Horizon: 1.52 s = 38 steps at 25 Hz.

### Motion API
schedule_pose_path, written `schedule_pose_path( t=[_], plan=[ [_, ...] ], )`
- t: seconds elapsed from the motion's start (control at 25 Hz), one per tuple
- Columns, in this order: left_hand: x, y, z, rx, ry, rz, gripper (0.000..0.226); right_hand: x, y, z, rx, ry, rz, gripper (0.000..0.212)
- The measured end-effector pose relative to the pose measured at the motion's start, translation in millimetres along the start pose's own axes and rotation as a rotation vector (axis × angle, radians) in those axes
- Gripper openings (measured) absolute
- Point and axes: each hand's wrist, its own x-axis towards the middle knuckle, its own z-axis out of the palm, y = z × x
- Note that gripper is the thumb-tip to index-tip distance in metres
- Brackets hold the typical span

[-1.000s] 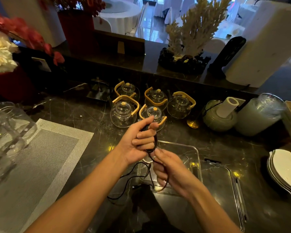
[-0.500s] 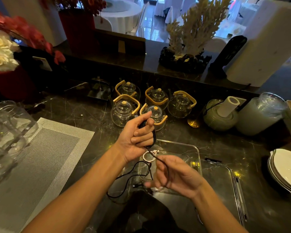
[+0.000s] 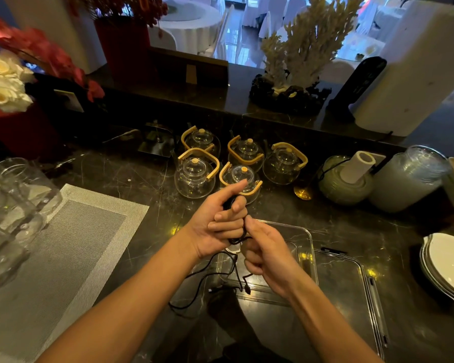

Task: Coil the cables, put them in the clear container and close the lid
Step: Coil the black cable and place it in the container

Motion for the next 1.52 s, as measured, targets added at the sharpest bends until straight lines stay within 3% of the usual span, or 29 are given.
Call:
schedule_pose_path(
  t=[0.12,0.28,0.48,0.72,0.88,1.0,1.2,1.52],
  plan=[
    [-1.2,-3.2,-11.4,0.057,0.094,-0.026,0.052,4.4,4.6,-1.8,-0.108,0.109,-0.059,0.029],
    [0.6,-3.3,-10.2,0.113,0.173,-0.067,0.047,5.8,5.3,-6.5,-0.050,0.094,-0.049,0.013],
    [2.7,0.4,-0.1,0.369,0.471,-0.089,0.038,5.8,8.1,-8.9,-0.061,0.136,-0.081,0.010],
    [-0.1,-3.0,-7.4,0.532,0.626,0.026,0.032,5.0,8.8,-16.2,-0.029,0.125,-0.070,0.013],
    [2.5,-12.1,-12.3,0.301,0.634,0.134,0.029,9.1,-0.9,-23.5,-0.091,0.064,0.020,0.013],
    [5.7,-13.8,-12.0,0.108,0.559,0.068,0.031,11.2,-9.7,-24.2,-0.119,0.014,0.077,0.008],
    [1.3,0.8,-10.2,0.105,0.508,-0.017,0.036,4.3,-19.6,-42.7,-0.260,-0.183,0.155,0.017],
    [-1.4,9.2,-7.8,0.144,0.544,0.069,0.036,-18.6,-7.2,-97.0,0.207,-0.222,-0.003,0.025]
  ],
)
